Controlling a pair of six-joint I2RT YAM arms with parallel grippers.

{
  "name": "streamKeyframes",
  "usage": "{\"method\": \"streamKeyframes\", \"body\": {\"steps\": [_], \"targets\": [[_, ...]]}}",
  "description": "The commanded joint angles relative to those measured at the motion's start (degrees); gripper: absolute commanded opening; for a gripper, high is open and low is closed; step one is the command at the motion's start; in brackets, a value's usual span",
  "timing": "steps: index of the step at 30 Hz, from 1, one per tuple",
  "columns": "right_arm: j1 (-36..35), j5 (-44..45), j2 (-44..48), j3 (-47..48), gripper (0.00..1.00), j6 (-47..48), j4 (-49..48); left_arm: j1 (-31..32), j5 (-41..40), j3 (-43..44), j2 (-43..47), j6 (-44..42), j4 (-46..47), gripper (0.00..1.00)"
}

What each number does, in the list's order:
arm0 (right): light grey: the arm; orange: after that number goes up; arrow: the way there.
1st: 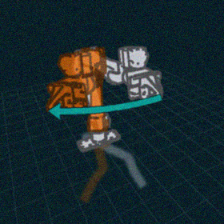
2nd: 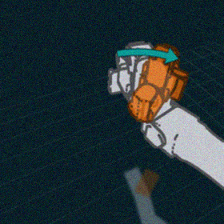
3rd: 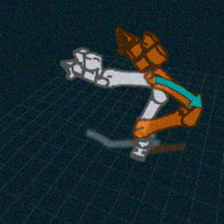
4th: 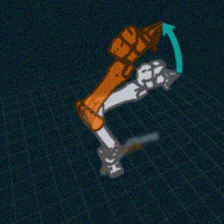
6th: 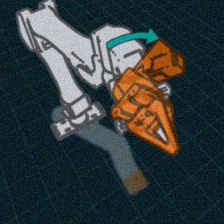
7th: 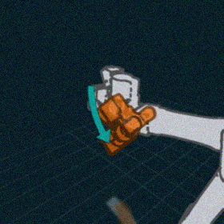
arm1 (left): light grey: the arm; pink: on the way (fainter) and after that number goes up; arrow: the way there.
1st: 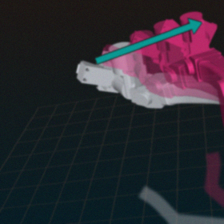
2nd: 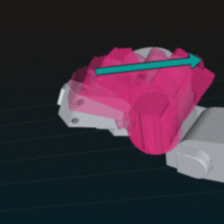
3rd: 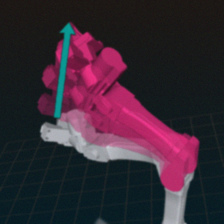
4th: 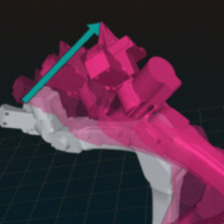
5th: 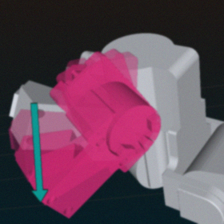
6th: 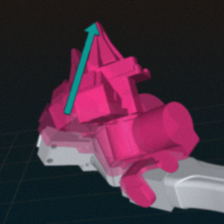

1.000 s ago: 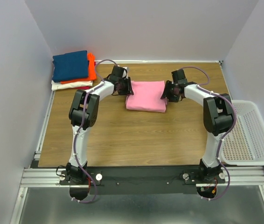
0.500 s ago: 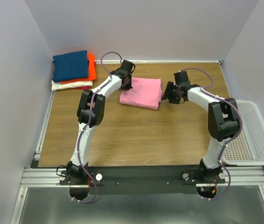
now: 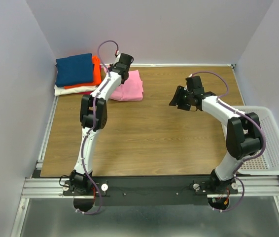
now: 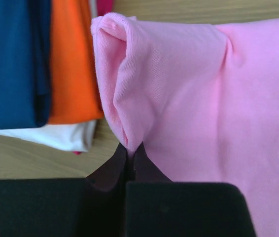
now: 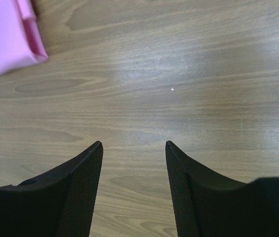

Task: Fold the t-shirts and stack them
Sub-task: Neatly place the folded tshirt to the corner

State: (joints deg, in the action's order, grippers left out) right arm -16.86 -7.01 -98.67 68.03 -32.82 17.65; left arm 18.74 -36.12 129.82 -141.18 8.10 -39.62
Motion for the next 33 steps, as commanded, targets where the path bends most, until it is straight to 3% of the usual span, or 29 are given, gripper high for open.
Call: {"method": "streamKeyframes", "body": {"steps": [1, 6, 11, 33], "targets": [[-1.2, -1.5, 1.7, -1.1, 0.61, -0.1, 0.3, -1.7, -9.6, 2.7, 0.4, -6.8, 2.6, 0.00], [-1.6, -1.6, 2.3, -2.4, 0.60, -0.1, 1.0, -2.7, -12.4, -0.3, 4.6, -17.0, 10.1, 0.00], [-1.9, -1.9, 3.1, -2.2, 0.60, -0.1, 1.4, -4.6, -13.7, 3.4, 5.4, -24.7, 13.9, 0.00], [-3.1, -1.8, 2.9, 3.2, 0.60, 0.7, 5.4, -8.1, -12.0, 9.4, 9.3, -39.1, 24.9, 0.00]]}}
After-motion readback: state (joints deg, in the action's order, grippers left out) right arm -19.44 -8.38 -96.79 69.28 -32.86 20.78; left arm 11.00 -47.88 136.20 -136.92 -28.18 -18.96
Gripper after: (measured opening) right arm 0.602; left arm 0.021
